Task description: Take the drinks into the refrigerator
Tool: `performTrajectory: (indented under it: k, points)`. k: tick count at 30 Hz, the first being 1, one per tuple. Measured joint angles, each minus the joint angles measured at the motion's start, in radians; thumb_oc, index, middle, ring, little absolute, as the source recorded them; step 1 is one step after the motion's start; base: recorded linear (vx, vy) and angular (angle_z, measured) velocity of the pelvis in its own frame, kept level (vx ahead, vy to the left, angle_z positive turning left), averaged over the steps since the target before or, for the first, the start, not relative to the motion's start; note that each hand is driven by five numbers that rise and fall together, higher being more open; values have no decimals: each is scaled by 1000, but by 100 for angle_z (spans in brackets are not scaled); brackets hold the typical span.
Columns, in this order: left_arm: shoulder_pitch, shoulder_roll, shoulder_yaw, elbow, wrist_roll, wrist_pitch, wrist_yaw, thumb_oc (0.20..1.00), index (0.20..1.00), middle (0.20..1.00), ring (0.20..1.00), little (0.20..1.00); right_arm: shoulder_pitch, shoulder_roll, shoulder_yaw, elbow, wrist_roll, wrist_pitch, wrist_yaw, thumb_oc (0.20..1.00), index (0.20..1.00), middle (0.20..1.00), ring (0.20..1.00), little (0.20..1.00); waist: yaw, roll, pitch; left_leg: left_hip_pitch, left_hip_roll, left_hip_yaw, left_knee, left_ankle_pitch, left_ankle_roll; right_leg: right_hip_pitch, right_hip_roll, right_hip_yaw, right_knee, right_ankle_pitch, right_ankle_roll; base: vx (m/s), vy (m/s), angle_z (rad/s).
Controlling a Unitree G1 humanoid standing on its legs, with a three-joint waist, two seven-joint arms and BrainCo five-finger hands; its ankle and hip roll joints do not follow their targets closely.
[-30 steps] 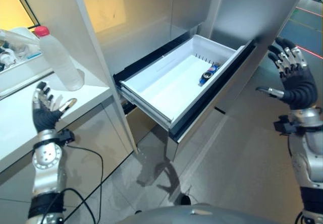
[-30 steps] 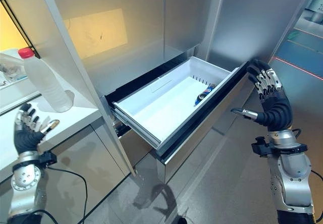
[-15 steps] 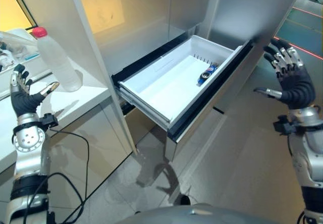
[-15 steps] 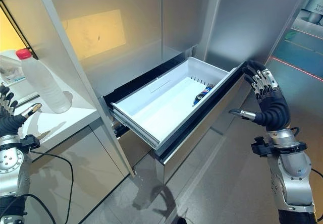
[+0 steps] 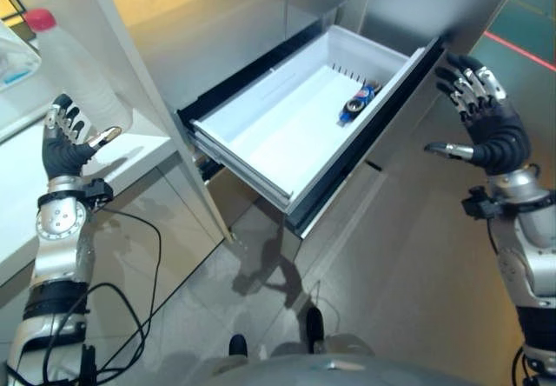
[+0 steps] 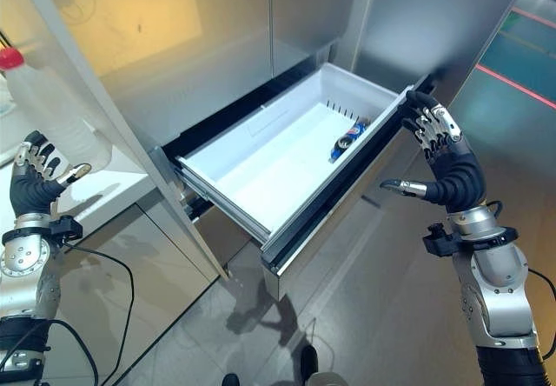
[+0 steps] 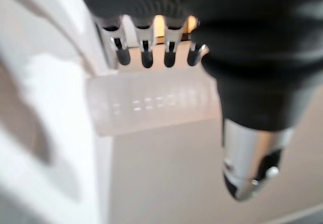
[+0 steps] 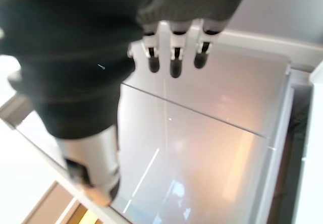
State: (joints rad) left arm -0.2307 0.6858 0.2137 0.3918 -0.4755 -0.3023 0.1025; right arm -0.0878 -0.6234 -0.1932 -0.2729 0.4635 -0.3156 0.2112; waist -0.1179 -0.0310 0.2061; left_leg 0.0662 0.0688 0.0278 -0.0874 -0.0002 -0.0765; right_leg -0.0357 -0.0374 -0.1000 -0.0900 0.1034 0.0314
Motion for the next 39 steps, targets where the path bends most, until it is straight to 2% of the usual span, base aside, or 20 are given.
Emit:
performTrajectory:
  k: [6,12,25,32,39]
  points:
    - [-26,-6,6,1,-18,-12,-2,1000,1000,1000,1000,1000,-32,-15,-2,-1,2,0,1,1000,1000,1000,1000,1000,-2,18,36,-8,0,-1,0,-1,-1,-10,0,3,0,-1,1,3,0,-1]
    - [-46,-6,11,2,-18,-12,-2,1000,1000,1000,1000,1000,-45,-15,-2,-2,2,0,4,1000,1000,1000,1000,1000,-2,17,58,-9,0,-2,0,-1,-1,-10,0,2,0,-2,2,0,0,0]
    - [-93,-6,10,32,-19,-8,8,1000,1000,1000,1000,1000,-43,-15,-3,-8,3,0,27,1000,1000,1000,1000,1000,-5,16,62,-11,2,-3,0,-1,-2,-11,1,3,0,-2,2,9,-6,0]
    - [-160,-3,-23,89,-30,13,14,1000,1000,1000,1000,1000,-43,-14,-3,-25,36,0,44,1000,1000,1000,1000,1000,-8,9,58,3,2,-4,0,-1,-2,3,1,7,0,-2,1,0,0,0]
    - [-228,4,-85,146,-30,22,15,1000,1000,1000,1000,1000,-43,11,4,-34,41,0,52,1000,1000,1000,1000,1000,-24,-24,34,27,0,0,0,-1,-2,25,1,11,-1,-2,1,1,-1,-1]
